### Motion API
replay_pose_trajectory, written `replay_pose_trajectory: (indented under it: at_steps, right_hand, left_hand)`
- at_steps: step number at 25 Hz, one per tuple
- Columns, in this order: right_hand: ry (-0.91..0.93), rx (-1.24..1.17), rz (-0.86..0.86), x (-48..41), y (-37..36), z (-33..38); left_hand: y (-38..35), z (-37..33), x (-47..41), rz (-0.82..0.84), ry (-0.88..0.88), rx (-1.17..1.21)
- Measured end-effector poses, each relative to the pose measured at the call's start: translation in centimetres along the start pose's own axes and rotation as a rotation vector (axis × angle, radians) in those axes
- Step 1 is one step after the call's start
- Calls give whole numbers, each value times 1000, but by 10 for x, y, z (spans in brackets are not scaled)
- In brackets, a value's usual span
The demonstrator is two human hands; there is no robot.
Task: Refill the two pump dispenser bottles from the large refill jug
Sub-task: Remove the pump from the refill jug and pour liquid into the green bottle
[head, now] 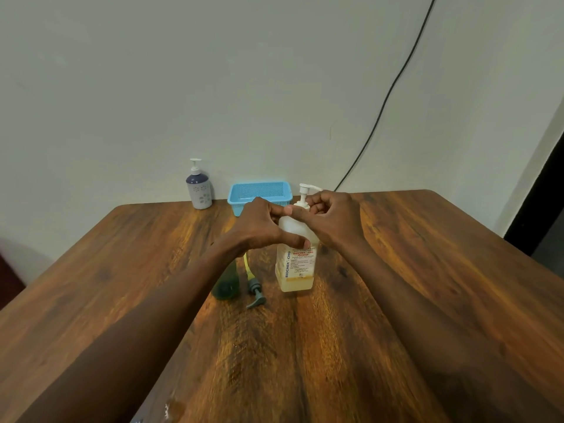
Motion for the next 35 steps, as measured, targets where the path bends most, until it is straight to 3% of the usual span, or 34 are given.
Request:
replay_pose_trajectory:
  at_steps: [3,5,9,11,15,18,21,23,35]
  right_hand:
    - [-38,-280,260,2,1,2]
    - [-85,-419,346,4,2,2]
    - [49,54,49,3,0,8]
    - [71,69,11,3,-2,13]
    - [-122,-423,414,-3,6,12]
    - [-157,-356,524,-7,9,7]
    - [-41,-36,366,-2,7,11]
    - [5,7,266,-1,5,12]
    - [-41,-484,-63,-23,37,20]
  left_hand:
    - [2,1,-1,0,5,7]
    - [2,0,-1,-9,2,10]
    - [-2,-5,-1,-29,-23,-56]
    - [-3,-5,-2,-11,-21,-70]
    - [1,-1,-1,46,-18,-59]
    - [2,1,2,51,-21,-79]
    - [0,0,2,30,-34,-89]
    - [0,-1,1,30,-33,-96]
    - [-5,13,-5,55,36,-201]
Point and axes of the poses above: each hand's wrist, its own x-axis away from the middle knuckle, its own y-axis out of the back of the hand, z = x × y, the point moved 1 cm from there along -x, towards the middle knuckle, and after that the axes turned 1 degree about z, right-handed, at the moved point
